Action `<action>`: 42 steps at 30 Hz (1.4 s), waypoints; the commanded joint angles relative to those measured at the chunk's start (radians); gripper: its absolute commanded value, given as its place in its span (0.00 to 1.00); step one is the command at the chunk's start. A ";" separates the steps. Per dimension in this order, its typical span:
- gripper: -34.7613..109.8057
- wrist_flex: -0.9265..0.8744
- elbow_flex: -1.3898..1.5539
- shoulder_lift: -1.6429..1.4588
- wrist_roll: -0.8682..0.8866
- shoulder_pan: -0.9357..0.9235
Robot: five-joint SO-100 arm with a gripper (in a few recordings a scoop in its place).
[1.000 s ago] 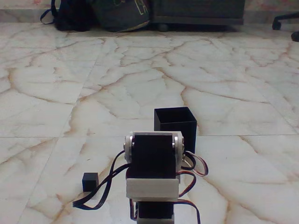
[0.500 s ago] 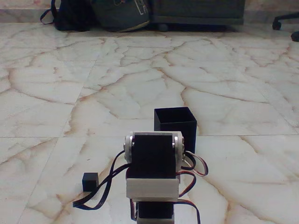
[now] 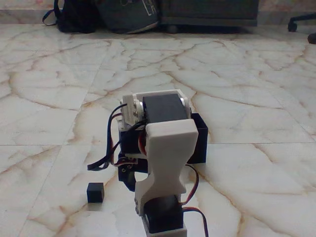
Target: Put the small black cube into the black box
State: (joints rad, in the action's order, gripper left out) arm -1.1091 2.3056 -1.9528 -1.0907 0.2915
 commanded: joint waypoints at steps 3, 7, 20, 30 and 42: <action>0.27 0.104 -0.314 0.333 0.084 0.140; 0.27 0.143 -0.426 0.439 0.018 0.146; 0.28 0.069 -1.172 1.101 0.029 0.204; 0.28 0.061 -1.173 1.238 0.051 0.175; 0.28 0.049 -1.335 1.212 0.008 0.146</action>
State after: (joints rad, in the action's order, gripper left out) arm -1.0554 1.0216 -0.6872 -1.0738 0.4433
